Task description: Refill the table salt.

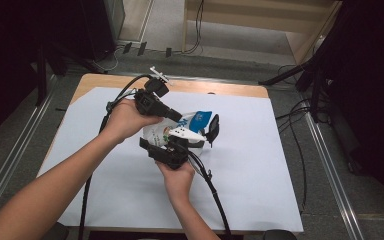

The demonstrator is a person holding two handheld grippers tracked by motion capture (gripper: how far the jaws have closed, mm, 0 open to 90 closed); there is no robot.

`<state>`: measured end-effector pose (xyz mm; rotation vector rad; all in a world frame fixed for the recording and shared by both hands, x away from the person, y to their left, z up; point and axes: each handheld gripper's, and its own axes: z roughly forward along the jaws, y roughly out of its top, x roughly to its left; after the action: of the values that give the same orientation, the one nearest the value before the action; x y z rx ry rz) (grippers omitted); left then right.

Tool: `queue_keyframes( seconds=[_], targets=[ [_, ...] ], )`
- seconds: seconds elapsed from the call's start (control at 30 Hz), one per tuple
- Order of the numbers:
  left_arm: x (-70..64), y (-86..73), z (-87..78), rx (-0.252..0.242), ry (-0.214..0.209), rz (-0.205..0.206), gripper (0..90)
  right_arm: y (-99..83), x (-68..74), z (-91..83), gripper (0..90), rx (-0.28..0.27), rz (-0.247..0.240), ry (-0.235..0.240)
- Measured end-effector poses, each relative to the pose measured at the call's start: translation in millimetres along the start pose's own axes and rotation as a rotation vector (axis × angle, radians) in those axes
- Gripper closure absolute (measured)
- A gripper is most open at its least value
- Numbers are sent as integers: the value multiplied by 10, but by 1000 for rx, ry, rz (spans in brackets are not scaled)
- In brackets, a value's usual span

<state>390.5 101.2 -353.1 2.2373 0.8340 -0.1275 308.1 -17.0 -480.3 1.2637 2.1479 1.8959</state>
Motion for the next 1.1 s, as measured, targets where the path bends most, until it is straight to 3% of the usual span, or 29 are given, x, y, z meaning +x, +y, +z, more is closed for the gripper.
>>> queue_keyframes(
  seconds=[0.3, 0.53, 0.87, 1.1],
  targets=[
    [5, -12, -15, -3, 0, -1, 900, -6, 0, 4, 520, 14, -30, -15],
    [2, -1, 9, 11, 5, 2, 900, -3, -13, 7, 521, 10, -1, 5],
    [4, -14, 7, 8, 1, -7, 900, -17, -19, 8, 520, 21, -29, -17],
    [-7, -2, 3, 15, 4, 4, 900, -16, -21, 16, 520, 2, -10, 3]
  ],
)
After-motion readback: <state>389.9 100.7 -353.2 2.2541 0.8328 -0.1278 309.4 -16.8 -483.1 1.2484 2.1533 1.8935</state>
